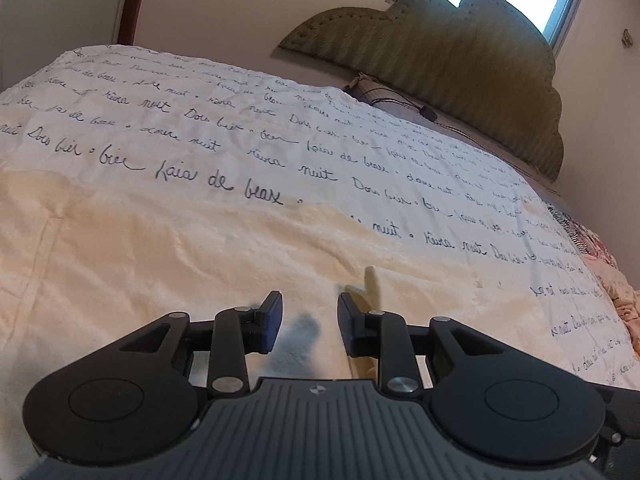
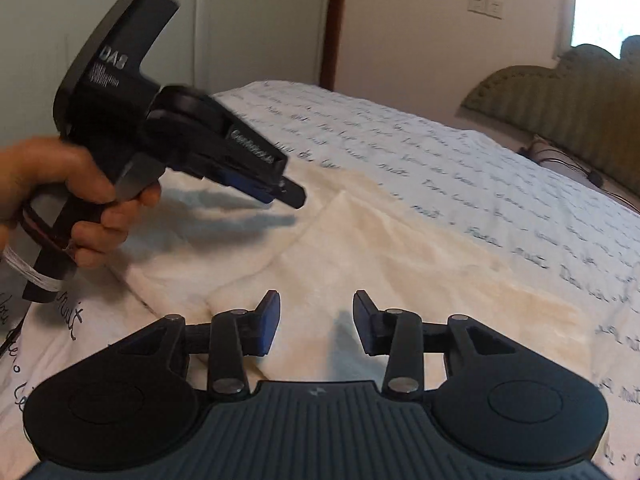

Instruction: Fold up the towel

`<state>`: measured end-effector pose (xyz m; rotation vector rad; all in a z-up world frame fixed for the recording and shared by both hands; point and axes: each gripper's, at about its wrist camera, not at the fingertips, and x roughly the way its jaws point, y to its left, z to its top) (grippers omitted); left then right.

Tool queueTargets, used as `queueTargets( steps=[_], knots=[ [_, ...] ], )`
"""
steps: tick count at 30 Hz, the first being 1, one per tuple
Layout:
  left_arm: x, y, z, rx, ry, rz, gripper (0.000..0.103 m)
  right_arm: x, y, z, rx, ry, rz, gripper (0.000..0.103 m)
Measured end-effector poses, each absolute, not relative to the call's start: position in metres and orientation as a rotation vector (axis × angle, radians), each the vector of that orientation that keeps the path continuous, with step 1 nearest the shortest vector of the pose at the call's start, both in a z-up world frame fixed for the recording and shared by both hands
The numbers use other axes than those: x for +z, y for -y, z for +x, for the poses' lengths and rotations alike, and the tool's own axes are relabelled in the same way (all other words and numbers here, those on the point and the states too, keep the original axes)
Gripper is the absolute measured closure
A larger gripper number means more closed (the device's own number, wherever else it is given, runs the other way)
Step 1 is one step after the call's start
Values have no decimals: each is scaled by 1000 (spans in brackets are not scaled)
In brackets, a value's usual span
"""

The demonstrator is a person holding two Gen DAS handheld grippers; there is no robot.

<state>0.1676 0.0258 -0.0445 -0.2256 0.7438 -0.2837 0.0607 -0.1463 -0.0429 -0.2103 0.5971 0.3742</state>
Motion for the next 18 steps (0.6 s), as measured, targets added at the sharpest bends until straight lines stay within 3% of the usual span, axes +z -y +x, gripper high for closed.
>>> queueTargets(
  steps=[11, 18],
  knots=[
    [-39, -55, 150, -119, -717, -128, 34, -44, 141, 95, 289, -609, -194, 64],
    [-32, -75, 139, -41, -683, -78, 27, -50, 133, 93, 247, -594, -227, 63]
  ],
)
